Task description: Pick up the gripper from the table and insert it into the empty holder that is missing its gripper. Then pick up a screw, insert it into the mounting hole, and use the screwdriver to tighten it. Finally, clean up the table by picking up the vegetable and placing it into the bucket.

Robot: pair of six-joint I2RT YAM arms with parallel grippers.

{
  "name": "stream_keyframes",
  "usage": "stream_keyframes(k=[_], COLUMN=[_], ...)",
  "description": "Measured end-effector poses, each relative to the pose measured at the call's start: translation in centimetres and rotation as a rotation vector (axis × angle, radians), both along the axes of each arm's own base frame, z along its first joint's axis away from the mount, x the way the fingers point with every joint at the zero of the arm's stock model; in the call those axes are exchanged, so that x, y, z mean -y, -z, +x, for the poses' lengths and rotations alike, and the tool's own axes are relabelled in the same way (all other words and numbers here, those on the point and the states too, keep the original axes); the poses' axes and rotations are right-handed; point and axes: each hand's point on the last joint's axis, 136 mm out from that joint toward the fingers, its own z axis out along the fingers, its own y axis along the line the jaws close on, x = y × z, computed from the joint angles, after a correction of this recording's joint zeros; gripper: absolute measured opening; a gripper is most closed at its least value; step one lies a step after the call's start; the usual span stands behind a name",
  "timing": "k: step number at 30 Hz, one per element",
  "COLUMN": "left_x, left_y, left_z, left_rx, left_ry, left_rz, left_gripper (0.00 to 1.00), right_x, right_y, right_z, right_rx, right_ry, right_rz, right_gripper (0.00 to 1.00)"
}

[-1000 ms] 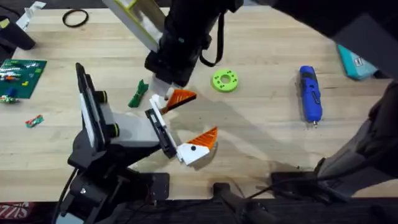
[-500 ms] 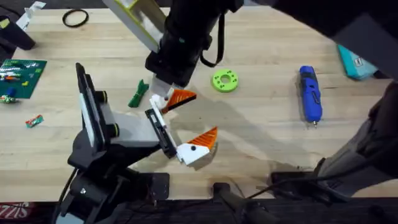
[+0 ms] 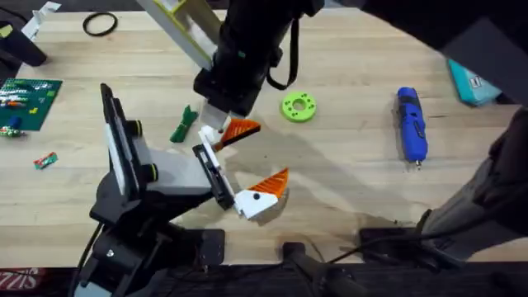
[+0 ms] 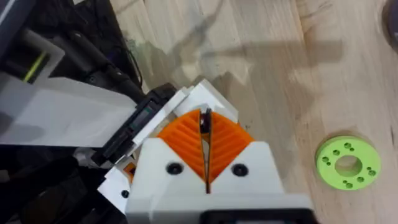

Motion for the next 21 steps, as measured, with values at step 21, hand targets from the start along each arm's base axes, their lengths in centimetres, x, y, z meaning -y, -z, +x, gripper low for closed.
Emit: stream_keyframes(k=[21], left_x=[0.0], left_y=[0.0], left_z=[0.0], left_rx=[0.000], left_ry=[0.000], left_rz=[0.000], left_gripper=[0.986], right_x=[0.7], right_y=[-1.7], right_z=[-0.5], right_rx=[-0.002], right_ry=[0.000], right_rz=[-0.003], right_gripper=[0.005])
